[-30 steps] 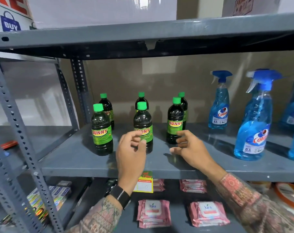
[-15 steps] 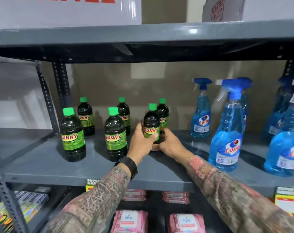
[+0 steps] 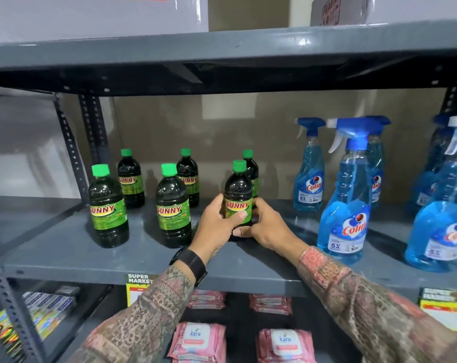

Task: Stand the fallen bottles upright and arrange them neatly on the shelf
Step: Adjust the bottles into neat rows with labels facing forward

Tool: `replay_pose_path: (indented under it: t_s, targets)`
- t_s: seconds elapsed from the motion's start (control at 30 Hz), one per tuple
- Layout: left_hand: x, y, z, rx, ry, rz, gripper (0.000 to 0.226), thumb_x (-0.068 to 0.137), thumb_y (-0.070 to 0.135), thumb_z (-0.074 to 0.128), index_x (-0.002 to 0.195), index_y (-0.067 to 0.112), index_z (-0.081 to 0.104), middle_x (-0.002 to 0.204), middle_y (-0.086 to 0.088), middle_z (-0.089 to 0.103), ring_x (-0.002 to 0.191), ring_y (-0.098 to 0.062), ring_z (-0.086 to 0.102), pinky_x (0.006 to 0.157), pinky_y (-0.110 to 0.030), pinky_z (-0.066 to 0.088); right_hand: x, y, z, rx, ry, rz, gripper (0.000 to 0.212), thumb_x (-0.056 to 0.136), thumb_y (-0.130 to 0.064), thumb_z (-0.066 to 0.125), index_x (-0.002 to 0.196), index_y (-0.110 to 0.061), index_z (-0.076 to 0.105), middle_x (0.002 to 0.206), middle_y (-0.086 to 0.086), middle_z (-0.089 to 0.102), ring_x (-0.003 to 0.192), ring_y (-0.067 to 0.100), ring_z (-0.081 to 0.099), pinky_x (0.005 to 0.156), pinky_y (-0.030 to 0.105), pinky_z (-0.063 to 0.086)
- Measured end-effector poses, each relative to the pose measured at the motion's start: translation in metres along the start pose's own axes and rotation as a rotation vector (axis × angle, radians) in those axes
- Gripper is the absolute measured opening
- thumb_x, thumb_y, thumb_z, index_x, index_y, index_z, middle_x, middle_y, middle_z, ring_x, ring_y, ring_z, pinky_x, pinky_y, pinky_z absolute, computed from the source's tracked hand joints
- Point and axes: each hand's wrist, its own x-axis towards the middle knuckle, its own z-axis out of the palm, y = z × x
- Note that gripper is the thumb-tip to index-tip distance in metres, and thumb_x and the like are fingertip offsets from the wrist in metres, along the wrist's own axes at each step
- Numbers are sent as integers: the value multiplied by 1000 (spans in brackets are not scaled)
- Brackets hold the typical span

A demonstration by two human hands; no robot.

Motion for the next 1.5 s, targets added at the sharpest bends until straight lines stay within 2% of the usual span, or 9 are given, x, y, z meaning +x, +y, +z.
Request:
replay_pose_path:
  t_s: [0.13,0.33,0.53,0.7,0.8,0.97,1.13,1.37,1.5]
  targets:
    - [-17,3,0,-20,-20,10,39,91,-1,74,116,28,67,112,4,81,108,-15,76,94,-30,60,-20,0,-2,-34,14,-9,75,71,-22,96,133,-25,54,118,-10,71,106,5,65,85,20,48]
    - [-29,10,-1,-44,-16,9,40,92,-2,73,115,29,68,109,6,81,108,-17,76,89,-25,60,-37,-6,2,-77,59,13,82,71,-33,95,140,-28,53,122,-12,72,113,10,66,104,39,51]
    - [-56,11,-28,58,-26,-119,87,92,22,79,164,25,31,148,5,52,137,-16,57,116,-45,47,-84,-23,4,-28,266,73,77,78,-29,92,143,-26,52,124,-5,67,105,13,70,97,38,56]
    - [-94,11,-96,115,13,-75,65,97,26,73,157,24,48,145,5,63,128,-6,64,112,-34,51,-124,-49,43,135,301,-79,26,87,-18,83,107,-27,70,95,-7,76,90,5,73,84,27,58]
    - [-102,8,-155,140,185,0,49,98,23,71,145,25,61,130,9,73,114,4,70,101,-24,54,-110,-82,100,206,139,-122,23,92,-21,78,112,-28,71,98,-9,76,94,7,73,86,29,59]
    - [-90,-2,-258,20,471,37,27,102,19,65,127,28,71,116,6,79,111,-6,73,98,-32,55,-63,-135,201,397,56,-110,42,95,-37,68,136,-30,62,129,-6,69,114,6,66,105,40,54]
    - [-51,-11,-294,-4,205,-61,49,109,27,52,157,29,44,149,8,57,129,-1,58,113,-28,43,-15,-160,255,399,71,-16,60,103,-28,62,159,-29,40,158,-8,46,146,9,43,121,42,39]
    - [-34,-30,-300,3,20,-68,44,110,34,48,154,38,49,141,20,66,132,1,58,118,-35,43,7,-162,279,232,195,9,46,95,-14,72,137,-30,60,117,-18,70,109,-10,61,99,30,52]
    - [-32,-33,-313,14,14,-68,36,110,32,47,142,45,57,128,25,71,119,10,63,109,-32,48,6,-169,292,214,236,21,44,95,-14,73,134,-29,60,117,-15,70,112,2,65,97,28,51]
